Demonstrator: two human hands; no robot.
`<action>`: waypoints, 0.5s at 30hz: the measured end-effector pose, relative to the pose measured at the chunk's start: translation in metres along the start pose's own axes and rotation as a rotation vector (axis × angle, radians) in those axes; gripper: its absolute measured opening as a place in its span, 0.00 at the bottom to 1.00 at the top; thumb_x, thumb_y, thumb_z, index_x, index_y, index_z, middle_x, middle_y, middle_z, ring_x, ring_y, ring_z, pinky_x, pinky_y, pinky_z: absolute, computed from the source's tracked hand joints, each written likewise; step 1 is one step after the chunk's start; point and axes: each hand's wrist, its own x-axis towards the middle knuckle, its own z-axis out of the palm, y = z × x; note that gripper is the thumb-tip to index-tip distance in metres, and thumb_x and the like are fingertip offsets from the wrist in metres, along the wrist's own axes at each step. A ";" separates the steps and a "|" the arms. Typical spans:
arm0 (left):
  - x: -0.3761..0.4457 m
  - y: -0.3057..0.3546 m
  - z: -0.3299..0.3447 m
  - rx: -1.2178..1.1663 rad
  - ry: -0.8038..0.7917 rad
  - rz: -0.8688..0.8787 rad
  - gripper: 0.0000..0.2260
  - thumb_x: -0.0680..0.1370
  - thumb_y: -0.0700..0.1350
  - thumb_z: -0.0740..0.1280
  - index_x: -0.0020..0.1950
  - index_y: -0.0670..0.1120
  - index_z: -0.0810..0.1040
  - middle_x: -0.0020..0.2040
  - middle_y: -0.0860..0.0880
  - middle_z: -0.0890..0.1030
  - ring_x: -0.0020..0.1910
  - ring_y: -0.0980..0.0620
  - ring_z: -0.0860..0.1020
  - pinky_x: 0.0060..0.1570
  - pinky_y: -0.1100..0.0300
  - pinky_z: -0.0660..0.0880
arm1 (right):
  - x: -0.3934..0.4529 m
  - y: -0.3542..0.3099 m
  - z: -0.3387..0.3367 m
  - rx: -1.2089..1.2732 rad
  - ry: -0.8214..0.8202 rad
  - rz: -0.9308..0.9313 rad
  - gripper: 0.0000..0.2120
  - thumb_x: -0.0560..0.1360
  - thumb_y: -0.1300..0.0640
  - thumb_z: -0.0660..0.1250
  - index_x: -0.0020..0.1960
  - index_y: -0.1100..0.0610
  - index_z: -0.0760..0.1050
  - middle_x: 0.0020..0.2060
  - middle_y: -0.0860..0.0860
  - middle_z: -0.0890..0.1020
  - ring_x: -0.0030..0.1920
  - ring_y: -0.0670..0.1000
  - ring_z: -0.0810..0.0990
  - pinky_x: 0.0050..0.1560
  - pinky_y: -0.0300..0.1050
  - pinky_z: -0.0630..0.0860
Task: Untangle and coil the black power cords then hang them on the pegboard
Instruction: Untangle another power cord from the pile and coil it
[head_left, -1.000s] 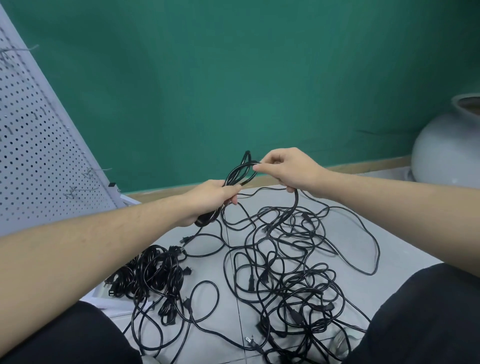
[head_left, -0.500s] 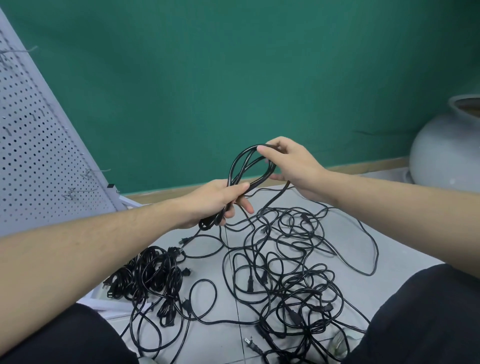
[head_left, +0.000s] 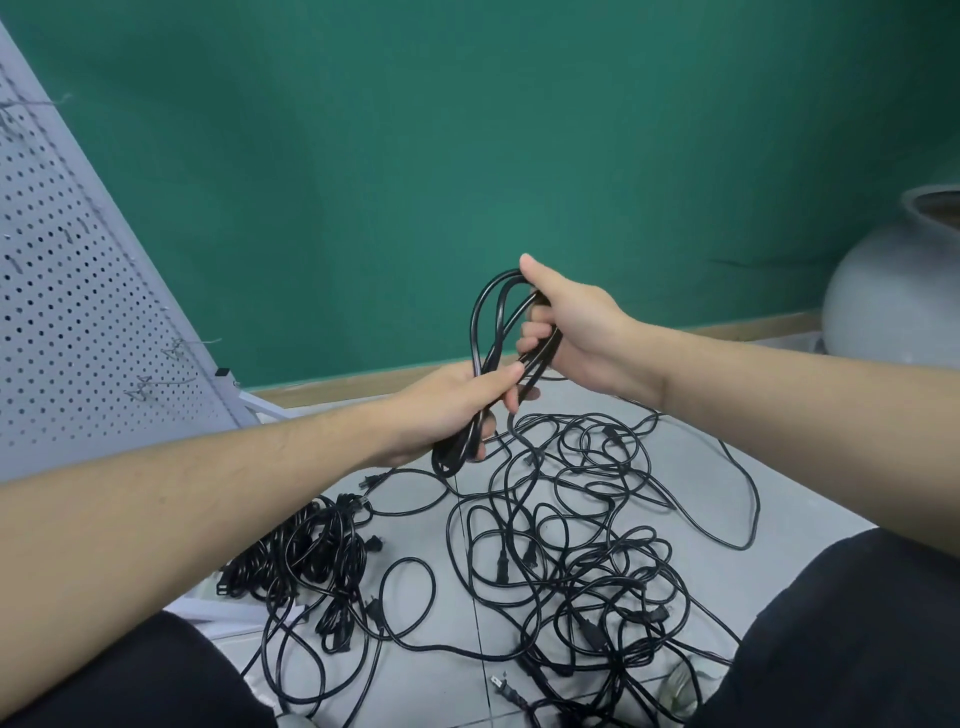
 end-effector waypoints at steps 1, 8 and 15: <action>0.001 0.004 -0.001 0.021 -0.001 0.010 0.18 0.85 0.55 0.60 0.41 0.46 0.75 0.44 0.53 0.86 0.28 0.53 0.69 0.32 0.60 0.74 | -0.001 -0.002 0.002 0.019 0.013 -0.017 0.14 0.80 0.49 0.69 0.45 0.53 0.66 0.27 0.47 0.57 0.28 0.48 0.57 0.30 0.41 0.64; 0.003 0.012 -0.005 0.222 -0.037 0.005 0.16 0.84 0.57 0.60 0.47 0.51 0.83 0.45 0.53 0.80 0.42 0.59 0.74 0.47 0.59 0.70 | -0.001 -0.001 0.002 -0.056 0.051 -0.071 0.16 0.81 0.47 0.67 0.43 0.52 0.64 0.28 0.46 0.56 0.28 0.48 0.54 0.28 0.40 0.58; 0.009 -0.002 0.000 -0.056 0.121 0.076 0.13 0.85 0.50 0.62 0.46 0.46 0.80 0.38 0.50 0.68 0.30 0.54 0.71 0.55 0.43 0.82 | 0.002 0.003 -0.004 -0.094 -0.015 -0.018 0.27 0.82 0.34 0.51 0.49 0.56 0.74 0.37 0.53 0.79 0.37 0.52 0.77 0.43 0.48 0.77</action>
